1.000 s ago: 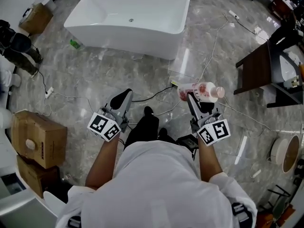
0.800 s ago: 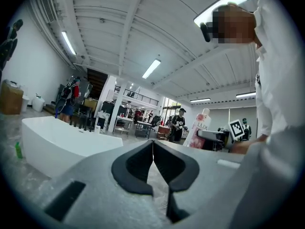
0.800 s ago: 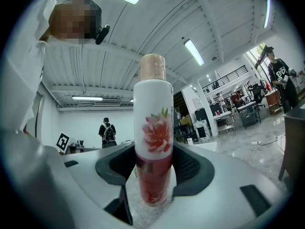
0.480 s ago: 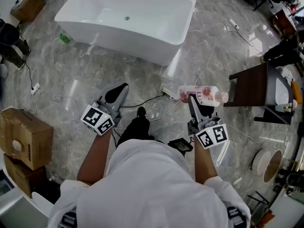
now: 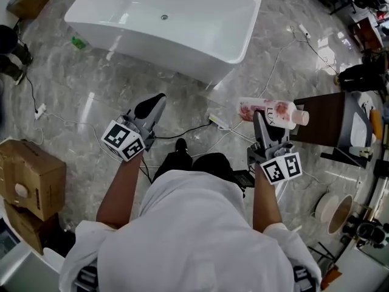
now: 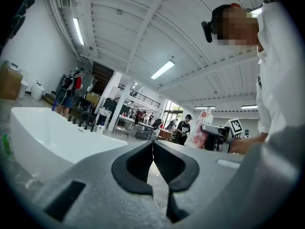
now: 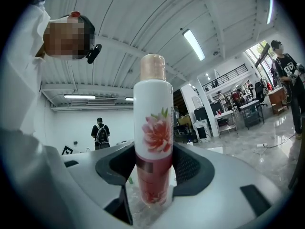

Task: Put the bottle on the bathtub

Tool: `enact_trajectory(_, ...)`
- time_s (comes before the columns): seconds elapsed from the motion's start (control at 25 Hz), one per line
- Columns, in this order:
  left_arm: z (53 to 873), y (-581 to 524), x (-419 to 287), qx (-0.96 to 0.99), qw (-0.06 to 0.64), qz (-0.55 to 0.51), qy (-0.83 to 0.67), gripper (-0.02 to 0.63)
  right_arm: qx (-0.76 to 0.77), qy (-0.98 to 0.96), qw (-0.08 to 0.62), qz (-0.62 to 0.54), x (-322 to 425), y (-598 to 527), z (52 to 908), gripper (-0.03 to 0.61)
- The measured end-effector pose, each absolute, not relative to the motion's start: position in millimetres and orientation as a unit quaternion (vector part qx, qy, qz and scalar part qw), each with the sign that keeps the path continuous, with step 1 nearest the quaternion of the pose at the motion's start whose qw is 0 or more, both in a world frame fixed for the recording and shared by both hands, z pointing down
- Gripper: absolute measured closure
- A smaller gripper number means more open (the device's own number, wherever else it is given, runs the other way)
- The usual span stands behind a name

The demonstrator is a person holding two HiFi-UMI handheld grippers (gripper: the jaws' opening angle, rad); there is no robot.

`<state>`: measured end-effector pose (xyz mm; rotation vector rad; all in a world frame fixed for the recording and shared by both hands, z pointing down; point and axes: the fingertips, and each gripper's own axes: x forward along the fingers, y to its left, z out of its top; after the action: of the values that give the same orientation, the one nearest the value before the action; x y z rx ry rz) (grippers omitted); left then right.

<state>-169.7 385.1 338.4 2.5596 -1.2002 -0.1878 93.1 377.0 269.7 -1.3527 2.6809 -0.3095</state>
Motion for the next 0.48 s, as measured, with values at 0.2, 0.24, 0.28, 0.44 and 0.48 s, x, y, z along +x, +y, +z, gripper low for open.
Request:
enact_trajectory(0.2,336,352,-169,0.900,0.147,-0.069,-0.405,0.597,-0.461,0.879,0.063,-0.105,95,356,270,0.354)
enact_trajectory(0.24,335,345,-169,0.900,0.147,-0.071,-0.404,0.597,-0.462,0.878,0.065,-0.104,96,351,269,0.354)
enact_trajectory(0.28,334,339,-169,0.900,0.148,-0.074,-0.404,0.597,-0.462,0.878,0.068,-0.104,96,346,268,0.354)
enact_trajectory(0.44,331,313,-168,0.902,0.148,-0.078,-0.399,0.597,-0.461,0.878,0.079,-0.101,95,323,268,0.354)
enact_trajectory(0.48,329,306,-167,0.903,0.148,-0.077,-0.395,0.597,-0.461,0.878,0.080,-0.102,95,315,268,0.354)
